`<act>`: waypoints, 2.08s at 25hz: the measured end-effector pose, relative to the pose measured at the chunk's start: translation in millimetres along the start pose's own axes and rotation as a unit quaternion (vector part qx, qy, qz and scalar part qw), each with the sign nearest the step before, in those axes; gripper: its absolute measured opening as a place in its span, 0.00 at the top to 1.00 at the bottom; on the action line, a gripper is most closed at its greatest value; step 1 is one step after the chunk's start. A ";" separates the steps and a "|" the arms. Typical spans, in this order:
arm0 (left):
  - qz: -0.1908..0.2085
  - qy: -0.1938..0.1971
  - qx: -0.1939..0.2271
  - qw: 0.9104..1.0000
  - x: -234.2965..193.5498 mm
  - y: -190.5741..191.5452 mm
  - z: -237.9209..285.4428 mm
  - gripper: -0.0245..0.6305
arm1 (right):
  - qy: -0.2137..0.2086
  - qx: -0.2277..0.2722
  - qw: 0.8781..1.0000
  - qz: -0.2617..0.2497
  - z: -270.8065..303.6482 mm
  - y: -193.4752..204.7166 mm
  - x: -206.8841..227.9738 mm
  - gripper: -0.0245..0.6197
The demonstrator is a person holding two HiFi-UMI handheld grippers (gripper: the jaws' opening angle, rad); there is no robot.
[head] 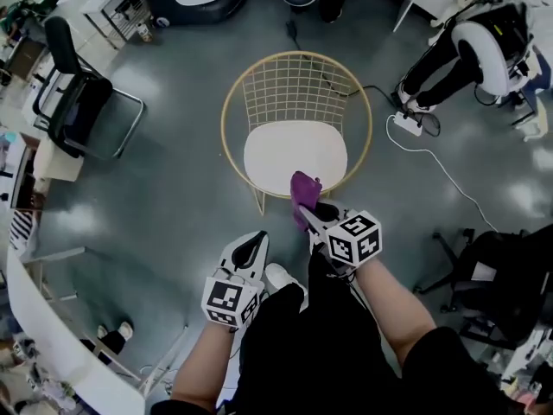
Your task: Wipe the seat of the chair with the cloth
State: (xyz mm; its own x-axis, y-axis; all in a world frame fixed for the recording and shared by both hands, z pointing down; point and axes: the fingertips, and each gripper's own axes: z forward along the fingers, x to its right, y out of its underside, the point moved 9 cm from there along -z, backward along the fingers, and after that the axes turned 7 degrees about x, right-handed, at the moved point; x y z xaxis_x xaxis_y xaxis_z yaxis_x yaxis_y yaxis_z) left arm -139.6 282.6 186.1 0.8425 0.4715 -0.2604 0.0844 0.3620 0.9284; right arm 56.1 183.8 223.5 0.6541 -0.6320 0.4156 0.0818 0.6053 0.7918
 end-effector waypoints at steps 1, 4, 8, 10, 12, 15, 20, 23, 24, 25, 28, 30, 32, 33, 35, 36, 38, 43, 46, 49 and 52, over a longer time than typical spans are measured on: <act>0.004 0.002 0.004 1.000 8.4 -8.2 -6.9 0.95 | -0.002 0.006 1.000 -0.007 -14.5 -5.6 -9.7 0.87; 0.018 0.005 0.016 1.000 34.9 -30.8 -22.3 0.95 | -0.008 0.020 0.999 -0.030 -56.1 -20.9 -34.0 0.87; 0.031 0.010 0.031 0.999 78.1 -54.1 -35.5 0.95 | -0.021 0.034 0.997 -0.062 -112.2 -35.1 -57.3 0.87; 0.035 0.007 0.040 0.999 98.0 -60.8 -39.0 0.95 | -0.031 0.040 0.995 -0.082 -135.2 -39.4 -64.4 0.87; 0.038 0.003 0.047 0.998 118.3 -64.9 -39.5 0.95 | -0.041 0.043 0.993 -0.099 -157.2 -42.0 -67.2 0.87; 0.036 -0.007 0.052 0.998 151.9 -65.4 -35.7 0.95 | -0.055 0.045 0.991 -0.112 -190.3 -41.6 -63.5 0.87; 0.025 -0.022 0.060 0.998 211.3 -58.9 -29.9 0.95 | -0.075 0.049 0.989 -0.121 -241.8 -33.1 -51.1 0.87; 0.023 -0.026 0.064 0.997 248.6 -58.9 -31.5 0.95 | -0.085 0.054 0.987 -0.128 -274.4 -30.7 -49.1 0.87; 0.025 -0.026 0.066 0.997 260.2 -59.0 -32.0 0.95 | -0.087 0.056 0.986 -0.130 -284.9 -29.9 -48.7 0.87; 0.027 -0.026 0.067 0.997 271.1 -58.8 -32.5 0.95 | -0.089 0.059 0.986 -0.132 -294.9 -28.6 -48.3 0.87; 0.031 -0.025 0.070 0.997 299.8 -56.3 -35.6 0.95 | -0.093 0.066 0.984 -0.139 -322.4 -22.4 -49.0 0.87; 0.037 -0.023 0.071 0.997 317.5 -54.7 -39.4 0.95 | -0.096 0.071 0.982 -0.143 -340.2 -17.6 -51.3 0.87; 0.044 -0.021 0.072 0.996 334.1 -53.9 -44.1 0.95 | -0.098 0.077 0.981 -0.146 -357.5 -12.1 -54.2 0.87; 0.047 -0.020 0.074 0.996 341.1 -53.8 -46.3 0.95 | -0.099 0.080 0.981 -0.147 -365.1 -9.4 -55.5 0.87; 0.050 -0.022 0.077 0.996 352.3 -53.4 -50.4 0.95 | -0.102 0.084 0.980 -0.149 -377.1 -4.3 -57.7 0.87; 0.049 -0.023 0.077 0.996 357.3 -52.8 -52.3 0.95 | -0.104 0.084 0.980 -0.150 -382.3 -2.1 -58.7 0.87; 0.048 -0.027 0.078 0.995 367.2 -50.9 -55.7 0.95 | -0.108 0.083 0.979 -0.153 -391.6 1.9 -60.4 0.87; 0.051 -0.035 0.083 0.995 378.5 -46.2 -59.4 0.95 | -0.118 0.082 0.976 -0.161 -399.6 8.1 -63.5 0.87; 0.053 -0.041 0.087 0.994 378.2 -48.9 -61.3 0.95 | -0.124 0.080 0.975 -0.165 -398.2 5.8 -65.8 0.87; 0.055 -0.045 0.090 0.993 377.0 -51.7 -61.0 0.95 | -0.127 0.079 0.975 -0.167 -395.9 3.4 -65.1 0.87; 0.053 -0.049 0.091 0.993 376.2 -50.3 -61.7 0.95 | -0.130 0.076 0.974 -0.167 -393.0 5.1 -63.8 0.87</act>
State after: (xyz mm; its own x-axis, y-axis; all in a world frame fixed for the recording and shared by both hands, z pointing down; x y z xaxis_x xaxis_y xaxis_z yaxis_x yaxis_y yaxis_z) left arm 140.3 491.4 25.1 0.8986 0.4159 -0.1395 0.0792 0.1590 0.9841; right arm 310.3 417.3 25.1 0.3955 -0.8948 0.2071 0.1320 0.2785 0.9513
